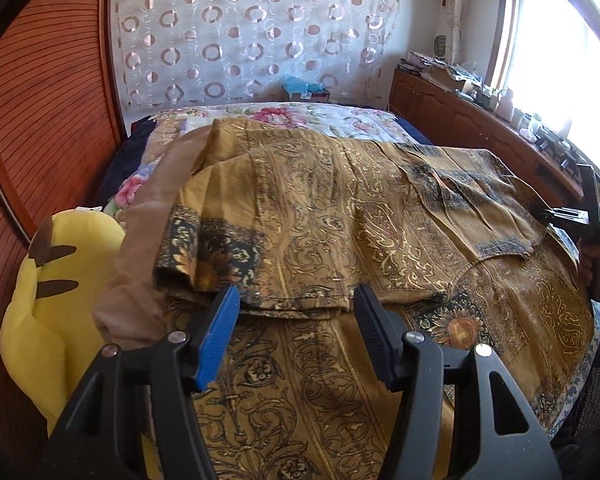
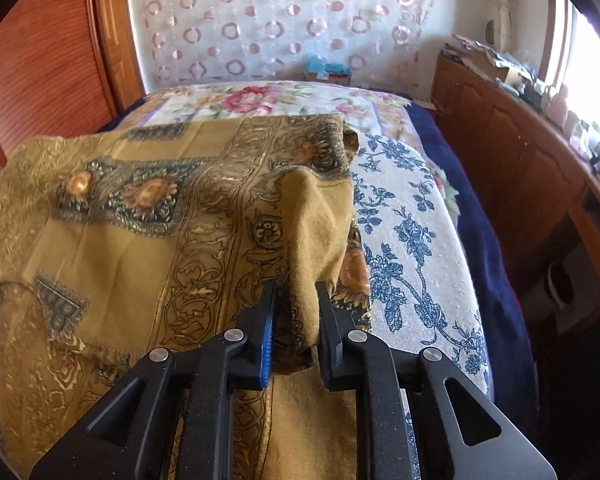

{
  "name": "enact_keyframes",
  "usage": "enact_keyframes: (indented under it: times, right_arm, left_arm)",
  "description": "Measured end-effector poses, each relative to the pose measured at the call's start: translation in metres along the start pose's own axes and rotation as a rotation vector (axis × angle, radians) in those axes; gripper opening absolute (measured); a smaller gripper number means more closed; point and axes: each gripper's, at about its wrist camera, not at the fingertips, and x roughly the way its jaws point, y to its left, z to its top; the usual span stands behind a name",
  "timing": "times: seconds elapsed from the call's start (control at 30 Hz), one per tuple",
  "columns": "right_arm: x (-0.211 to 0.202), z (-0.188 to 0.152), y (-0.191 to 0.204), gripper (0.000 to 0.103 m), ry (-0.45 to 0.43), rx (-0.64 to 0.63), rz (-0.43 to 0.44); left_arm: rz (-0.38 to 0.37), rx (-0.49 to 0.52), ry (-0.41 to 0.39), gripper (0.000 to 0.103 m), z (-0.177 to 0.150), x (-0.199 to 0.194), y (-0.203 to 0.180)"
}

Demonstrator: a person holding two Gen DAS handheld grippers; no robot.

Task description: Fold small clothes

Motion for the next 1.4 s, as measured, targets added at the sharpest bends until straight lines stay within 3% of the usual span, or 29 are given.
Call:
enact_keyframes:
  times: [0.6, 0.83, 0.9, 0.97, 1.17, 1.4]
  right_arm:
    - [0.002, -0.003, -0.004, 0.015, 0.002, 0.010, -0.002]
    - [0.003, -0.005, -0.003, 0.015, 0.002, 0.003, -0.011]
    - [0.003, -0.005, -0.004, 0.015, 0.002, 0.004, -0.010]
    - [0.002, -0.005, -0.003, 0.015, 0.002, 0.004, -0.010]
    - [0.003, -0.004, -0.003, 0.015, 0.002, 0.004, -0.009]
    - [0.003, -0.005, 0.000, 0.014, 0.003, -0.001, -0.015]
  left_arm:
    - [0.176, -0.094, -0.036, 0.059, 0.012, 0.005, 0.046]
    - [0.187, -0.090, -0.081, 0.058, 0.017, -0.004, 0.048]
    - [0.180, -0.065, -0.072, 0.049, 0.020, -0.001, 0.046]
    - [0.182, -0.049, -0.046, 0.031, 0.023, 0.005, 0.043]
    - [0.187, -0.034, 0.028, 0.000, 0.024, 0.023, 0.044]
    - [0.122, -0.017, -0.011, 0.000, 0.021, 0.004, 0.029]
